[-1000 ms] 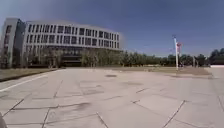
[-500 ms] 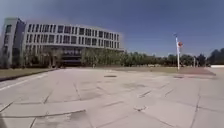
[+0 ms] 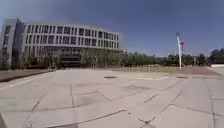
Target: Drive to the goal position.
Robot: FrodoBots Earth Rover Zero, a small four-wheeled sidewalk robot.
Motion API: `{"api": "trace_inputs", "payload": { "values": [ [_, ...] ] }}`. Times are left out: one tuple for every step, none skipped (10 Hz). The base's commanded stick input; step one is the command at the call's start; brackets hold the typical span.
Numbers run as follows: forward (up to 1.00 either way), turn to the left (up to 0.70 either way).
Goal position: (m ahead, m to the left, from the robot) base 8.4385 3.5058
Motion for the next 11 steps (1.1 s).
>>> {"api": "trace_inputs", "payload": {
  "values": [
    [0.70,0.01],
    [0.70,0.01],
    [0.70,0.01],
    [0.70,0.01],
    [0.70,0.01],
    [0.70,0.01],
    [0.70,0.01],
    [0.70,0.01],
    [0.70,0.01],
    [0.70,0.01],
    [0.70,0.01]
  ]
}}
